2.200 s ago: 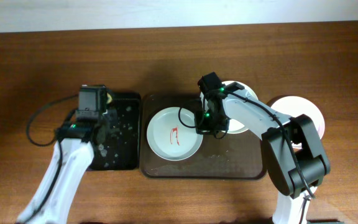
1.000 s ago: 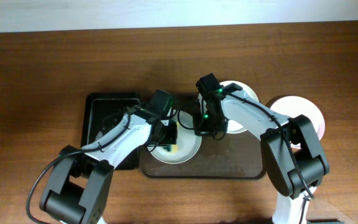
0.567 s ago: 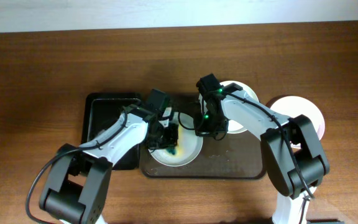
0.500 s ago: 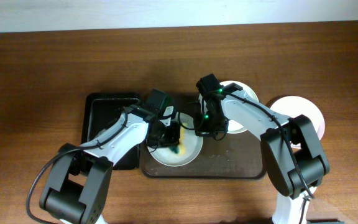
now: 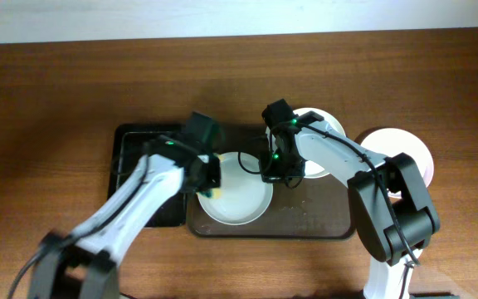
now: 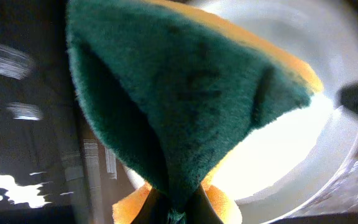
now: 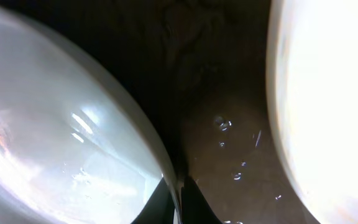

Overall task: Clean dirty plates on tray and stack at the side
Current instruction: 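Scrub the back-left plate with the sponge in the left gripper, then return the sponge to the sink tray with the left gripper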

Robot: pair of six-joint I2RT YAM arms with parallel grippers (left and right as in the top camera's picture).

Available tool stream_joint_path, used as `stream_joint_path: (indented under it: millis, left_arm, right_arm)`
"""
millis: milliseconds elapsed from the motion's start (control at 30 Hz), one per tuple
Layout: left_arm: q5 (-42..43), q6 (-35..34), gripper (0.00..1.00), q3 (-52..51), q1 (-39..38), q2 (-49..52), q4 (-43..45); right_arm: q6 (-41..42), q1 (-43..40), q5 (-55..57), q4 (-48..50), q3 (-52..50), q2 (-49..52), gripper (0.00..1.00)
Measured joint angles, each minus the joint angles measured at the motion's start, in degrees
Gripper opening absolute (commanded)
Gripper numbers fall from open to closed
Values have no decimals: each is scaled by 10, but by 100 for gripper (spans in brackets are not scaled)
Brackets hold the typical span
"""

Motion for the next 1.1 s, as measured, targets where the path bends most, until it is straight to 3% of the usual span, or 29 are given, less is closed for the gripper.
stream_joint_path:
  millis: [133, 300, 333, 367, 400, 433, 533, 600, 633, 667, 700, 733, 833, 867, 900, 933, 1000, 1100]
  left_arm:
    - [-57, 47, 0, 14, 99, -56, -14]
    - [-67, 92, 0, 14, 137, 45, -9]
    - [-67, 94, 13, 14, 138, 72, -9]
    - [-67, 96, 63, 14, 138, 97, -9]
    - [-67, 96, 80, 14, 138, 106, -9]
    - [-69, 101, 87, 14, 138, 115, -9]
    - [-77, 103, 87, 14, 143, 115, 16]
    - [-79, 100, 79, 14, 143, 115, 36]
    - [-80, 98, 68, 14, 143, 120, 51]
    - [-79, 96, 50, 14, 143, 127, 62]
    - [-77, 95, 17, 14, 143, 143, 70]
    - [-74, 94, 0, 14, 143, 146, 74]
    - [-80, 92, 0, 16, 144, 148, 82]
    - [-90, 92, 7, 31, 151, 150, 72]
    - [-98, 92, 65, 47, 160, 152, 63]
    - [-102, 91, 79, 62, 169, 152, 55]
    - [-104, 94, 87, 73, 179, 152, 7]
    - [-93, 94, 88, 64, 178, 153, -13]
  right_arm:
    - [0, 0, 0, -1, 0, 0, 4]
    - [0, 0, 0, -2, 0, 0, 4]
    - [0, 0, 0, -2, 0, 0, 4]
    - [0, 0, 0, -2, 0, 0, 4]
    - [0, 0, 0, -2, 0, 0, 4]
    - [0, 0, 0, -2, 0, 0, 4]
    - [0, 0, 0, -2, 0, 0, 4]
    - [0, 0, 0, -3, 0, 0, 4]
    - [0, 0, 0, -3, 0, 0, 4]
    - [0, 0, 0, -3, 0, 0, 4]
    - [0, 0, 0, -3, 0, 0, 4]
    - [0, 0, 0, -3, 0, 0, 4]
    - [0, 0, 0, -4, 0, 0, 4]
    - [0, 0, 0, -5, 0, 0, 4]
    - [0, 0, 0, -5, 0, 0, 4]
    - [0, 0, 0, -6, 0, 0, 4]
    - [0, 0, 0, -6, 0, 0, 4]
    - [0, 0, 0, -6, 0, 0, 4]
